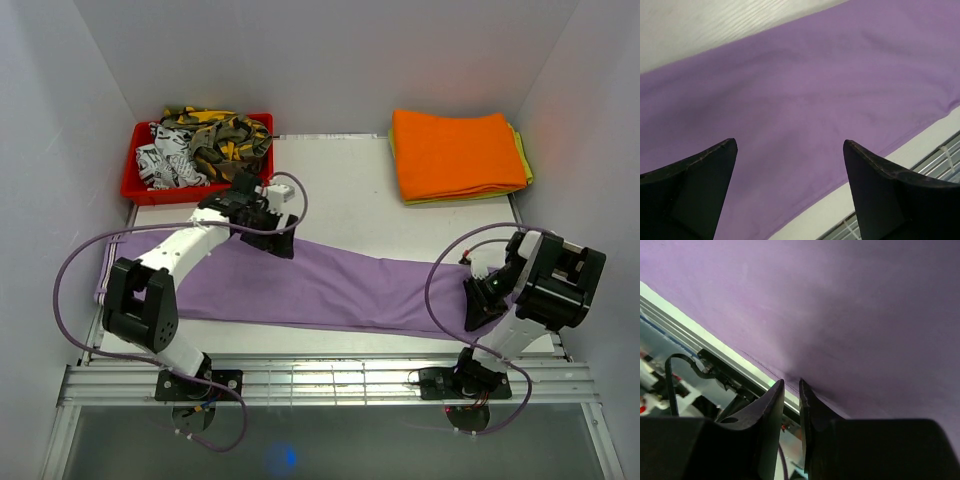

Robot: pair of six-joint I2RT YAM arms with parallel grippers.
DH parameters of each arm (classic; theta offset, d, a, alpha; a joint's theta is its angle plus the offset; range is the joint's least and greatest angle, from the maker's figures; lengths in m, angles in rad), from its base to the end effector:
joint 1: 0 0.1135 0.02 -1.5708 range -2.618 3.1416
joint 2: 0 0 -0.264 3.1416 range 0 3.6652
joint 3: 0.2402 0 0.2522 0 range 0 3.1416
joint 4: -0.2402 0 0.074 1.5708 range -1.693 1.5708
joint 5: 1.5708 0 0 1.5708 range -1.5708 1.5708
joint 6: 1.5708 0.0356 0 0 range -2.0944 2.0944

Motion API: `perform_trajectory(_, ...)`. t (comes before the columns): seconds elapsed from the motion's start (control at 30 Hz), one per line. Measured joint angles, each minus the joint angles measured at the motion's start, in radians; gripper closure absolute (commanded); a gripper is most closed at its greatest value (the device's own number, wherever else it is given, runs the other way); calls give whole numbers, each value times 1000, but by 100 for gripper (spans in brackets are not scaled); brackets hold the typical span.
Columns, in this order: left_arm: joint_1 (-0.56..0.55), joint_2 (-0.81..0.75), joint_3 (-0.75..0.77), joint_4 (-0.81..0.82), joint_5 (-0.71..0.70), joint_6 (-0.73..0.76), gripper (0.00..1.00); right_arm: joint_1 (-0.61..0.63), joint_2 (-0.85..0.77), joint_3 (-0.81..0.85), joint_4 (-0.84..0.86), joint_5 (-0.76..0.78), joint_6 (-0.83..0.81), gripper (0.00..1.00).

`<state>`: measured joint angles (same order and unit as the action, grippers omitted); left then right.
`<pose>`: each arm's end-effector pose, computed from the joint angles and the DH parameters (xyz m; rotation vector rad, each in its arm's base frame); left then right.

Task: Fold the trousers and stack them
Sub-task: Fold the trousers

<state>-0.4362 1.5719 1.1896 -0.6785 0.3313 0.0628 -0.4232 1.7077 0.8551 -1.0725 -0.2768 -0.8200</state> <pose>0.2874 -0.1468 0.2478 0.7654 2.5364 -0.5629 0.2090 -0.0835 0.1285 0.5086 -2.9028 -0.6407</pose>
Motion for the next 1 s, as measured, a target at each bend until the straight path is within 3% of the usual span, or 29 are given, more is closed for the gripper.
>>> perform_trajectory(0.2, 302, -60, -103, -93, 8, 53, 2, -135, 136, 128, -67, 79, 33, 75)
perform_trajectory(0.3, 391, -101, -199, -109, -20, 103, 11, -181, 156, 209, -59, 130, 31, 73)
perform_trajectory(0.4, 386, -63, -245, -114, -3, 139, 16, -201, 156, 282, -19, 150, 18, 69)
perform_trajectory(0.47, 378, 12, -236, -98, 12, 139, 19, -205, 156, 344, 6, 135, 5, 60)
perform_trajectory(0.63, 377, 142, -128, -97, 80, 112, 17, -198, 154, 557, -29, 36, -26, 57)
perform_trajectory(0.73, 375, 118, -125, -82, 142, 125, 9, -172, 132, 647, -75, -45, -38, 55)
perform_trajectory(0.77, 375, 100, -120, -92, 159, 135, 2, -157, 114, 657, -90, -76, -40, 54)
perform_trajectory(0.9, 374, -32, -75, -103, 183, 195, 2, -31, -6, 656, -136, -183, -25, 48)
perform_trajectory(1.0, 374, -160, -55, -52, 169, 224, 2, 129, -140, 647, -95, -233, 29, 25)
